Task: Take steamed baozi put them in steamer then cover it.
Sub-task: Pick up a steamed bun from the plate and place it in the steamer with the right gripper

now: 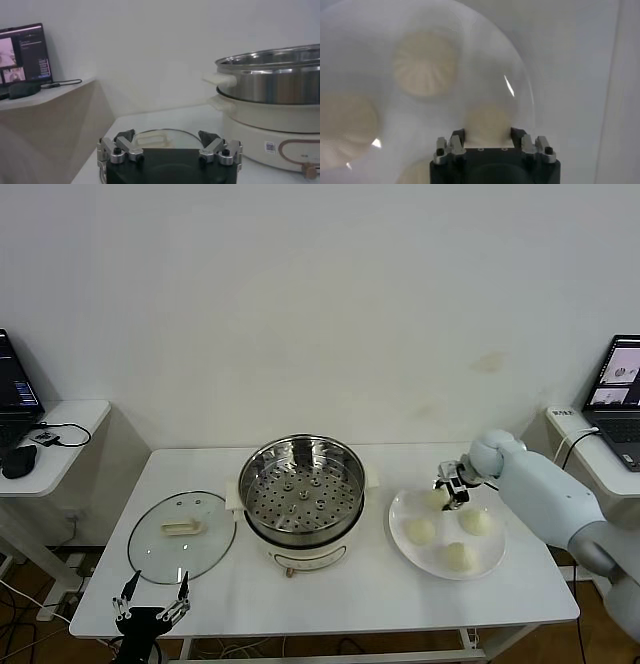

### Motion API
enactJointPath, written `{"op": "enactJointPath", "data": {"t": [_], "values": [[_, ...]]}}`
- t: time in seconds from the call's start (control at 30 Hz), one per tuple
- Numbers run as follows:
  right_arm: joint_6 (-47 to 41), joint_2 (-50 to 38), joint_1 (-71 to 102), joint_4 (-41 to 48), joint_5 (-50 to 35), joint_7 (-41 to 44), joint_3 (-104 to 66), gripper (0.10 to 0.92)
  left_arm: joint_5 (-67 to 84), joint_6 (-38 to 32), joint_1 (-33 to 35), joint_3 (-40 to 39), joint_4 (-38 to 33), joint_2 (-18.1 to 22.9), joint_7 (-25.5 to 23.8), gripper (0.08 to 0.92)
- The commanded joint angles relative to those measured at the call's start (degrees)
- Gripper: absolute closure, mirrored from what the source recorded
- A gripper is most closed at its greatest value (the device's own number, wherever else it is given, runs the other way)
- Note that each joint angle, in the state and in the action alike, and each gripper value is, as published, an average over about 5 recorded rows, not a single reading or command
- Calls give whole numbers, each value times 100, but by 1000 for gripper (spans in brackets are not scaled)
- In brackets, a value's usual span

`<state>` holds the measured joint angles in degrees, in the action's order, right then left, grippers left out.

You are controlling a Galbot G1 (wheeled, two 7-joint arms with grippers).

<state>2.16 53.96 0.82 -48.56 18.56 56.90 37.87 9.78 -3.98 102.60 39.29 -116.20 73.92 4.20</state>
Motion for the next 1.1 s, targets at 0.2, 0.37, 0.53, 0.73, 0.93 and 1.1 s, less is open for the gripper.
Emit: {"op": "enactJointPath", "data": {"t": [0.2, 0.37, 0.53, 0.73, 0.93, 1.1], "values": [[-329, -1002, -1497, -1761, -1558, -2, 1068, 431, 263, -66, -53, -8, 65, -56, -34, 177], [-379, -1092, -2368, -2168, -2272, -15, 1546, 431, 650, -132, -136, 0, 112, -80, -27, 177], [-375, -794, -3249, -2323, -2888, -80, 2120, 426, 768, -245, -165, 16, 136, -109, -38, 177], [-268, -13, -3806, -2311, -3425, -246, 2753, 423, 772, -276, -193, 9, 123, -124, -49, 177], [56, 1068, -3805, -2048, -3379, -474, 3176, 428, 766, -282, -256, 35, 183, -130, -54, 177], [337, 1754, -3531, -1797, -2922, -559, 3320, 428, 757, -282, -320, 56, 325, -134, -73, 177]]}}
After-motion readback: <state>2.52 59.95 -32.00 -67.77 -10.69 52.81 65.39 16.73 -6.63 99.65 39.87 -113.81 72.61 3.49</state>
